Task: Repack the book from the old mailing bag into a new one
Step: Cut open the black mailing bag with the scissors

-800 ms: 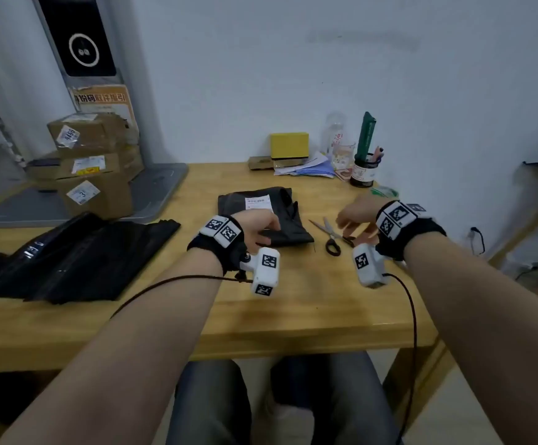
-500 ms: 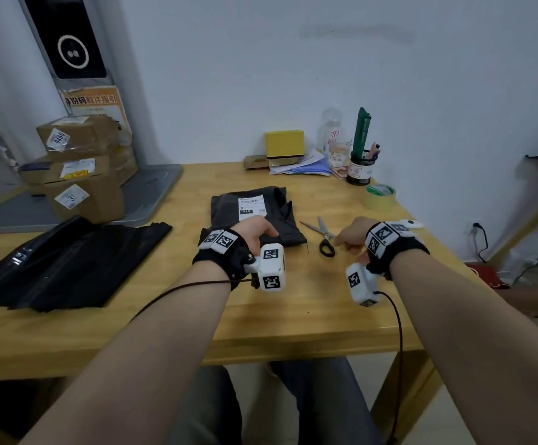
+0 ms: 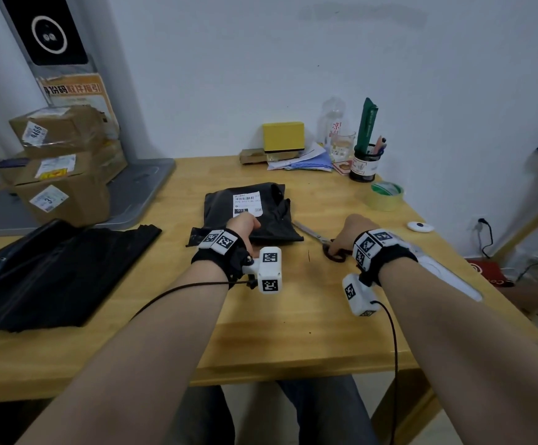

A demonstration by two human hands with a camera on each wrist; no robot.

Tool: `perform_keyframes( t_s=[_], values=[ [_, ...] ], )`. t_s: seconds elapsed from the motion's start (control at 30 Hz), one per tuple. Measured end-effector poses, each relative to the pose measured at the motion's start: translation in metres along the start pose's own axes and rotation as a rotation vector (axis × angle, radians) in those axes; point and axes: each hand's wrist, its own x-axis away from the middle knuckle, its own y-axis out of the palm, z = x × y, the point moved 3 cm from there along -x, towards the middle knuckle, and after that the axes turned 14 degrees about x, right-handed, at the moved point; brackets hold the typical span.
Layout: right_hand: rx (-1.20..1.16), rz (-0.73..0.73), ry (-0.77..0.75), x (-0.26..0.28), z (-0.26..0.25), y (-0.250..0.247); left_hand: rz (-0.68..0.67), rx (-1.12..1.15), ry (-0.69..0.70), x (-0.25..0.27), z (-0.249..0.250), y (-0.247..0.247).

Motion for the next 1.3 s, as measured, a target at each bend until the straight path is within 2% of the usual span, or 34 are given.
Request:
perform_keyframes(
  t_s=[0.13, 0.23, 0.37, 0.47, 0.6, 0.8, 0.93, 1.03, 1.1, 1.2, 1.3],
  values=[
    [-0.173, -0.002, 0.055, -0.009, -0.003, -0.009, 0.062, -0.043, 0.027, -0.021, 0.015, -0.008],
    [-0.495, -0.11, 0.031, -0.022, -0.007, -0.015, 0.076, -0.12, 0.045, -0.036, 0.028, -0.016],
    [-0.928, -0.194, -0.052, -0.044, -0.032, -0.015, 0.069, -0.152, 0.085, -0.06, 0.041, -0.02],
    [-1.077, -0.313, -0.146, -0.057, -0.057, -0.01, 0.025, -0.212, 0.131, -0.089, 0.05, -0.02],
    [-1.082, -0.459, -0.234, -0.08, -0.086, -0.001, 0.032, -0.235, 0.048, -0.12, 0.07, -0.026],
    [-1.097, -0.636, -0.311, -0.115, -0.121, 0.016, 0.048, -0.206, 0.177, -0.187, 0.117, -0.047],
    [-1.1, -0.787, -0.352, -0.127, -0.138, 0.021, 0.12, -0.158, 0.112, -0.249, 0.121, -0.086],
    [-1.029, -0.845, -0.367, -0.121, -0.146, 0.023, 0.148, -0.124, 0.088, -0.228, 0.108, -0.097],
    [-0.968, -0.915, -0.385, -0.112, -0.147, 0.025, 0.129, -0.164, 0.113, -0.193, 0.101, -0.092],
    [-0.895, -1.012, -0.407, -0.092, -0.144, 0.028, 0.085, -0.273, 0.159, -0.172, 0.089, -0.088],
    [-0.842, -1.033, -0.425, -0.074, -0.135, 0.03, 0.037, -0.251, 0.108, -0.16, 0.076, -0.083]
  ],
)
